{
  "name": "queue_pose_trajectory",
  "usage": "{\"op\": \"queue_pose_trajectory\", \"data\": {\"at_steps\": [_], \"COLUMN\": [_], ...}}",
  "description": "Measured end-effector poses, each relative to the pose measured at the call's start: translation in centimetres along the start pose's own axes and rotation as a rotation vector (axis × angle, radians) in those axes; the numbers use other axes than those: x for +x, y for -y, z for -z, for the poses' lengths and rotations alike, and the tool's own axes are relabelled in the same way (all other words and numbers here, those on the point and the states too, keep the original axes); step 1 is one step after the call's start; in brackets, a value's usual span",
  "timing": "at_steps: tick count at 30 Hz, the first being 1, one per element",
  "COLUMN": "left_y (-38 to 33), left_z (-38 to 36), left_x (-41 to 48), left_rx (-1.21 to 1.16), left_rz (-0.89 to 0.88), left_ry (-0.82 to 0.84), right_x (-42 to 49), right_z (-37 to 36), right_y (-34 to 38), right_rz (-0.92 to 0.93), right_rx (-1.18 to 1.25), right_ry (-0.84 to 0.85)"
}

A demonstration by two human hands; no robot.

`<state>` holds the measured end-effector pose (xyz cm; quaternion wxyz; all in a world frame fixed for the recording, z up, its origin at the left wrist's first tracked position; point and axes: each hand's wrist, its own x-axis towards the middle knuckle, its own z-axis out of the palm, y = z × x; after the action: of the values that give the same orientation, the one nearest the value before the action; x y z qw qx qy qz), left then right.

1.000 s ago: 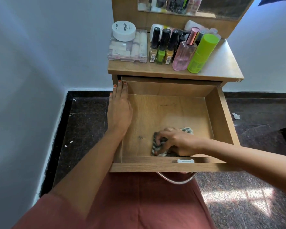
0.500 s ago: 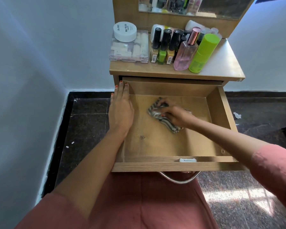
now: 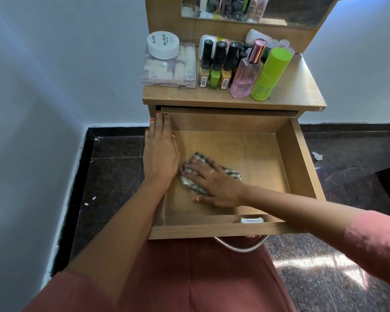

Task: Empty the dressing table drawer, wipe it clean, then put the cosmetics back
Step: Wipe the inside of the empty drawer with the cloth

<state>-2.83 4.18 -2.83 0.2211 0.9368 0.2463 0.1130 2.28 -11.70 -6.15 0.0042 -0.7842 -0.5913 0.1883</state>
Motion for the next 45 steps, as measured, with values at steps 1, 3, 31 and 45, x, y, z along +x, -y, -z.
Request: {"op": "queue_pose_trajectory", "data": {"at_steps": [1,3,31,45], "left_y": [0.0,0.1,0.1,0.0], "left_z": [0.0,-0.1,0.0,0.0], "left_x": [0.0,0.1,0.0,-0.2], "left_rx": [0.009,0.02,-0.033,-0.025], "left_rz": [0.001,0.007,0.011,0.001], "left_ry": [0.0,0.012,0.03,0.029], "right_x": [0.2,0.1,-5.9,-7.6], "right_z": [-0.2,0.1,1.9,2.7], "right_y": [-0.1,-0.8,-6.1,-5.3], "right_rz": [0.041,0.079,-0.913,-0.753], "right_rx": [-0.034,-0.057,0.052,0.102], "right_ry": [0.0,-0.025,-0.173,-0.13]}}
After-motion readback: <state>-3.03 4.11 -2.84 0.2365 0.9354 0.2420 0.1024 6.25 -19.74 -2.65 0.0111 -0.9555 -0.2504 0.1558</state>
